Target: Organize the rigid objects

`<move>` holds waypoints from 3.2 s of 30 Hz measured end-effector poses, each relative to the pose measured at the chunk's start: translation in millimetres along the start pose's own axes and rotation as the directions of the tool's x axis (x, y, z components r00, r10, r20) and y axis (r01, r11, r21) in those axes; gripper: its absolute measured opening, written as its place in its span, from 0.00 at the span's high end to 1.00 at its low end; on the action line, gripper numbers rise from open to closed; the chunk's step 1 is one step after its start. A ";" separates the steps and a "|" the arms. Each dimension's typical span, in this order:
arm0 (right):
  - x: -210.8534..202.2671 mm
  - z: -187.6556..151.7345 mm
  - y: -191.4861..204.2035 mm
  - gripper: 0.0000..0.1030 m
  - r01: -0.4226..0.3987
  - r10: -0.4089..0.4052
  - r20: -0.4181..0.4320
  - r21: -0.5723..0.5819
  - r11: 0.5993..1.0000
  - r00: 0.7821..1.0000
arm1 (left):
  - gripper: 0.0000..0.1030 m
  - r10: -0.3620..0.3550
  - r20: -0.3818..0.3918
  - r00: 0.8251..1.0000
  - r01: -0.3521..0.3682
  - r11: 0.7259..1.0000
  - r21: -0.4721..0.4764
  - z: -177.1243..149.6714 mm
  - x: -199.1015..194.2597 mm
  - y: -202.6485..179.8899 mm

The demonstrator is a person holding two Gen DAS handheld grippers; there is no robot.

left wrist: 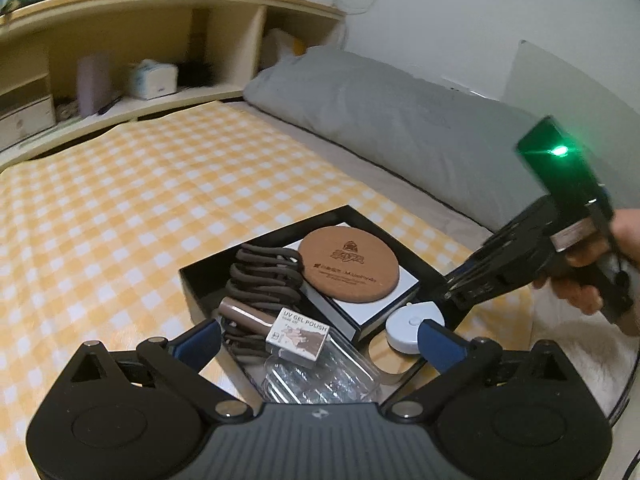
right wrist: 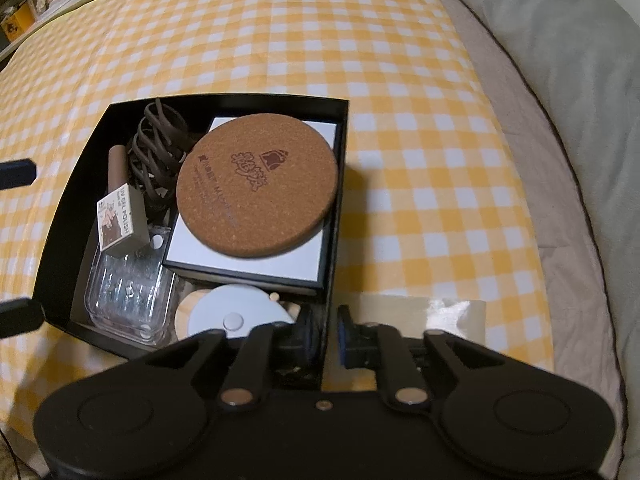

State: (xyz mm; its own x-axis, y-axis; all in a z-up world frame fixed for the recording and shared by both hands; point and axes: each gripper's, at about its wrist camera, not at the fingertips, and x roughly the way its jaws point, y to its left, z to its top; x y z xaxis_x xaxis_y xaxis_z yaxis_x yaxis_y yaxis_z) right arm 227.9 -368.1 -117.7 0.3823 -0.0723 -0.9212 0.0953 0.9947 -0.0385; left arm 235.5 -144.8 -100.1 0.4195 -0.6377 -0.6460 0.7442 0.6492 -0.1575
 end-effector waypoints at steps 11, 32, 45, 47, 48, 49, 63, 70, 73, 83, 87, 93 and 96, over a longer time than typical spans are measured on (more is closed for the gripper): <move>-105.5 -14.9 8.6 0.50 -0.117 0.086 0.252 0.111 0.987 0.964 | 0.00 0.107 0.045 0.993 -0.105 0.994 -0.033 8.2 -56.3 -22.8; -223.1 -141.8 56.3 0.00 -0.050 -0.029 0.582 0.119 0.992 0.813 | 0.00 0.305 0.173 0.937 -0.284 0.949 -0.134 -23.6 -189.9 -88.6; -231.7 -201.5 73.6 0.00 0.045 -0.127 0.654 0.141 0.989 0.746 | 0.00 0.363 0.216 0.907 -0.335 0.929 -0.154 -55.4 -207.7 -102.8; -230.5 -207.0 72.8 0.00 0.059 -0.155 0.666 0.165 0.985 0.729 | 0.00 0.369 0.218 0.903 -0.343 0.927 -0.148 -57.2 -207.7 -102.7; -230.0 -209.6 71.4 0.00 0.063 -0.173 0.671 0.185 0.981 0.721 | 0.00 0.376 0.221 0.900 -0.352 0.925 -0.140 -58.6 -207.9 -103.6; -229.5 -211.0 70.0 0.00 0.058 -0.178 0.674 0.197 0.979 0.717 | 0.00 0.383 0.224 0.896 -0.361 0.923 -0.132 -59.7 -207.9 -105.2; -225.9 -218.2 76.3 0.00 0.061 -0.175 0.691 0.187 0.981 0.702 | 0.00 0.395 0.236 0.888 -0.379 0.919 -0.109 -65.6 -208.9 -106.7; -225.7 -219.2 78.9 0.00 0.066 -0.176 0.695 0.183 0.981 0.697 | 0.00 0.402 0.229 0.886 -0.385 0.916 -0.115 -66.5 -208.5 -103.3; -225.4 -219.1 79.5 0.00 0.065 -0.175 0.695 0.182 0.981 0.697 | 0.00 0.400 0.225 0.889 -0.385 0.917 -0.109 -67.3 -207.7 -102.5; -225.9 -219.9 78.9 0.00 0.066 -0.175 0.695 0.181 0.981 0.697 | 0.00 0.391 0.226 0.892 -0.383 0.920 -0.079 -68.9 -206.0 -106.5; -225.9 -219.9 78.9 0.00 0.066 -0.175 0.695 0.180 0.981 0.697 | 0.00 0.390 0.226 0.893 -0.382 0.921 -0.081 -69.4 -206.4 -106.2; -225.9 -220.1 79.4 0.00 0.067 -0.175 0.696 0.180 0.981 0.697 | 0.00 0.392 0.227 0.892 -0.383 0.920 -0.084 -69.3 -206.9 -105.2; -225.9 -220.0 79.4 0.00 0.067 -0.175 0.696 0.180 0.981 0.697 | 0.00 0.391 0.227 0.892 -0.383 0.920 -0.082 -69.4 -207.0 -105.0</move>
State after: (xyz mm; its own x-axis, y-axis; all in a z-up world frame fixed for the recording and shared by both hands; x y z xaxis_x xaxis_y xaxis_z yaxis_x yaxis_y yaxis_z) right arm -53.1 -256.7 2.1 0.8890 -0.2756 -0.3657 0.2849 0.9581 -0.0297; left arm 34.5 -52.2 -1.6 0.7833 -0.4089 -0.4682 0.4814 0.8756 0.0407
